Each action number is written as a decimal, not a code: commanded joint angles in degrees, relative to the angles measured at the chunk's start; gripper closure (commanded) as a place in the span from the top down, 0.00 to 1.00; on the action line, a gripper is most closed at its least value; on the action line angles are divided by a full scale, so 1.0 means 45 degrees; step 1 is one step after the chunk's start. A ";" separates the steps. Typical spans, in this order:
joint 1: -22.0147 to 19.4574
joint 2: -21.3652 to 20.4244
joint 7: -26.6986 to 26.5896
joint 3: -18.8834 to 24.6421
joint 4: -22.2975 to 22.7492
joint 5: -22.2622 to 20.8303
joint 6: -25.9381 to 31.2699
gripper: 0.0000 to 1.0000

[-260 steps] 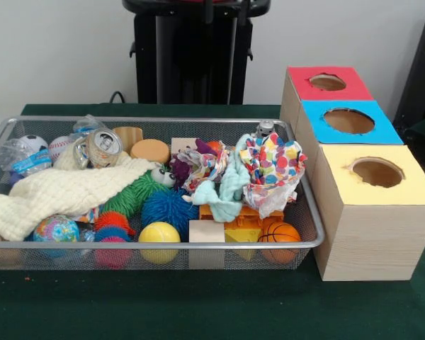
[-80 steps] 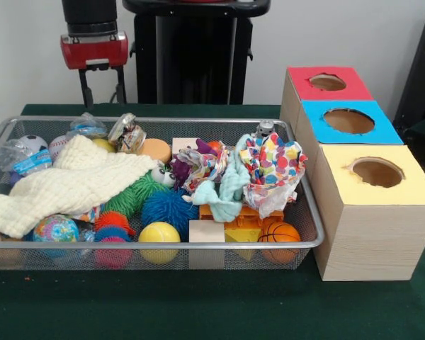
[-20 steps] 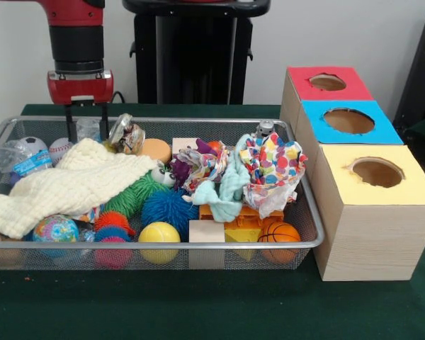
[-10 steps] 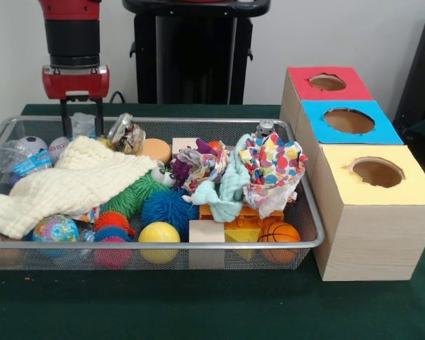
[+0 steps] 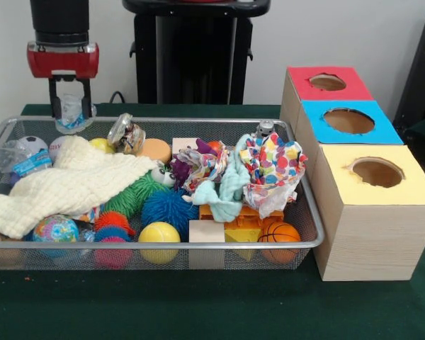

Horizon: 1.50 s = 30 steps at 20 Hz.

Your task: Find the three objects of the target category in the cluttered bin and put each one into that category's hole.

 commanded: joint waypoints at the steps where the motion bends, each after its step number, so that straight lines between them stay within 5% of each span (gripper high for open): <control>1: -0.0542 -0.0507 -0.1556 0.2181 0.0343 0.1198 0.1506 0.00; 15: -0.1583 -0.1083 -0.1478 0.5815 0.1150 0.3888 0.2290 0.00; 24: -0.0968 -0.1673 0.0254 0.6524 0.2160 0.4826 0.1515 0.00; 30: -0.0399 -0.1951 0.0772 0.6123 0.2360 0.4769 0.0926 0.00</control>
